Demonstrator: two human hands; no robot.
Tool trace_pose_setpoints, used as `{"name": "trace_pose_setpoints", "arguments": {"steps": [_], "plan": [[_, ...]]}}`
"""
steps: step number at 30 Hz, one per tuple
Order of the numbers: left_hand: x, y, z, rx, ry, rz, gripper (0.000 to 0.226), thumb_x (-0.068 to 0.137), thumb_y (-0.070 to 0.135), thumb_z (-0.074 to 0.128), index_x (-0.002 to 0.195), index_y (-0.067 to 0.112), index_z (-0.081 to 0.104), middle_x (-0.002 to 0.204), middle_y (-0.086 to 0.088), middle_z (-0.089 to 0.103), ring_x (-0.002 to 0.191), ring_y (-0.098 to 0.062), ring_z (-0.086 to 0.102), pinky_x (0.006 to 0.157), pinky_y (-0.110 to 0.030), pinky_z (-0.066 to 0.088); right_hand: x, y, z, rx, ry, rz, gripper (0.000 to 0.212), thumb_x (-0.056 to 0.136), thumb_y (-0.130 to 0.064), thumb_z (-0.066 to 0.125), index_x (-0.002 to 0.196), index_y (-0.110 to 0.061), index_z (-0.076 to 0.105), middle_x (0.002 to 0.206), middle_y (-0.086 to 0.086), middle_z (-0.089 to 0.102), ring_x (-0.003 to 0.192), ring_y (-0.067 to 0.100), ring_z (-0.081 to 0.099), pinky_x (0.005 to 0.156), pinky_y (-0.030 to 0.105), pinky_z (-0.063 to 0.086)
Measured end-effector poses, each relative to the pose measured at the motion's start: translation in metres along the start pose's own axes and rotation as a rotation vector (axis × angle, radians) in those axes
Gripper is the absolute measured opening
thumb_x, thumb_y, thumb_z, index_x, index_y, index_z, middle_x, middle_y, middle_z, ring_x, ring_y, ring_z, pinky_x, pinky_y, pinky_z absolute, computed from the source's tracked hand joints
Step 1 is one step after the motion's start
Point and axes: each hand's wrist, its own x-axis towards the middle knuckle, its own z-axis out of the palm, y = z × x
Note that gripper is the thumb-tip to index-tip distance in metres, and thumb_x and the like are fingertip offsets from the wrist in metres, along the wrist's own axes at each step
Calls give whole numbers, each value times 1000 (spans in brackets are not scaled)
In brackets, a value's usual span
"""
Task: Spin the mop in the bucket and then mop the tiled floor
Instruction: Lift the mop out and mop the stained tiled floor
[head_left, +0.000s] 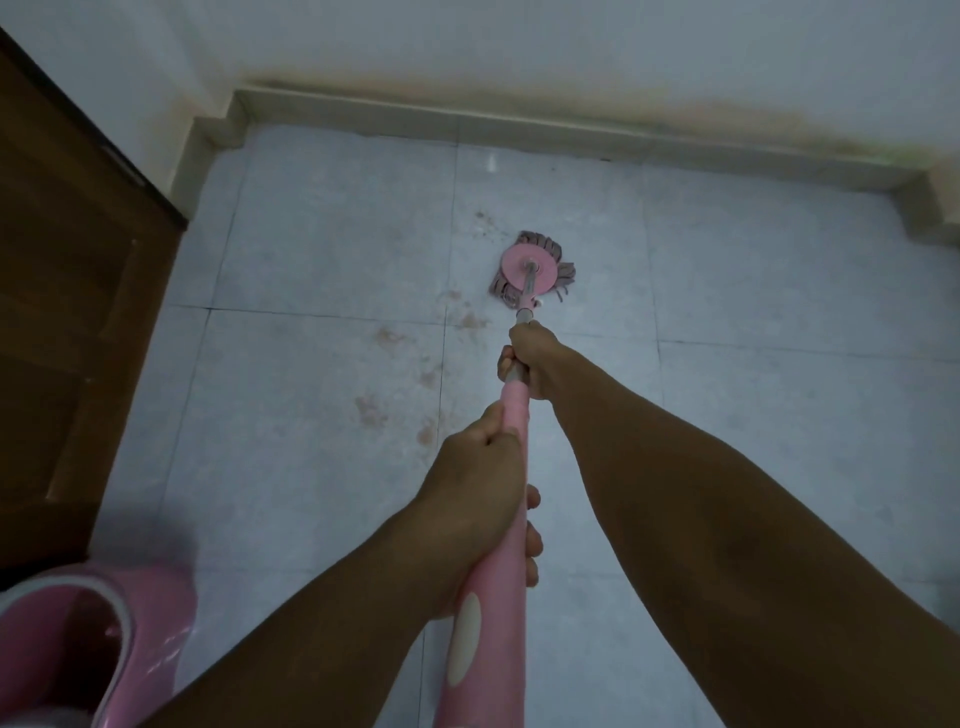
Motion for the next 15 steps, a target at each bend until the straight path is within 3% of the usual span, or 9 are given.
{"name": "trace_pose_setpoints", "arguments": {"steps": [7,15], "plan": [[49,55,-28,-95,51,59,33,104,44,37,134,33,44,81,-14,59,42,-20,53,39,-24,47,52,-58,46,-24,-35,-42,42,104,-19,27,146,-22,33,59,4,39,44,10,38,38,17,37],[41,55,-27,-127,73,19,29,102,48,36,122,31,47,85,-12,59,45,-18,54,41,-25,47,51,-63,58,-113,-94,11,49,101,-12,28,148,-25,31,62,3,42,45,9,38,38,16,39]]}}
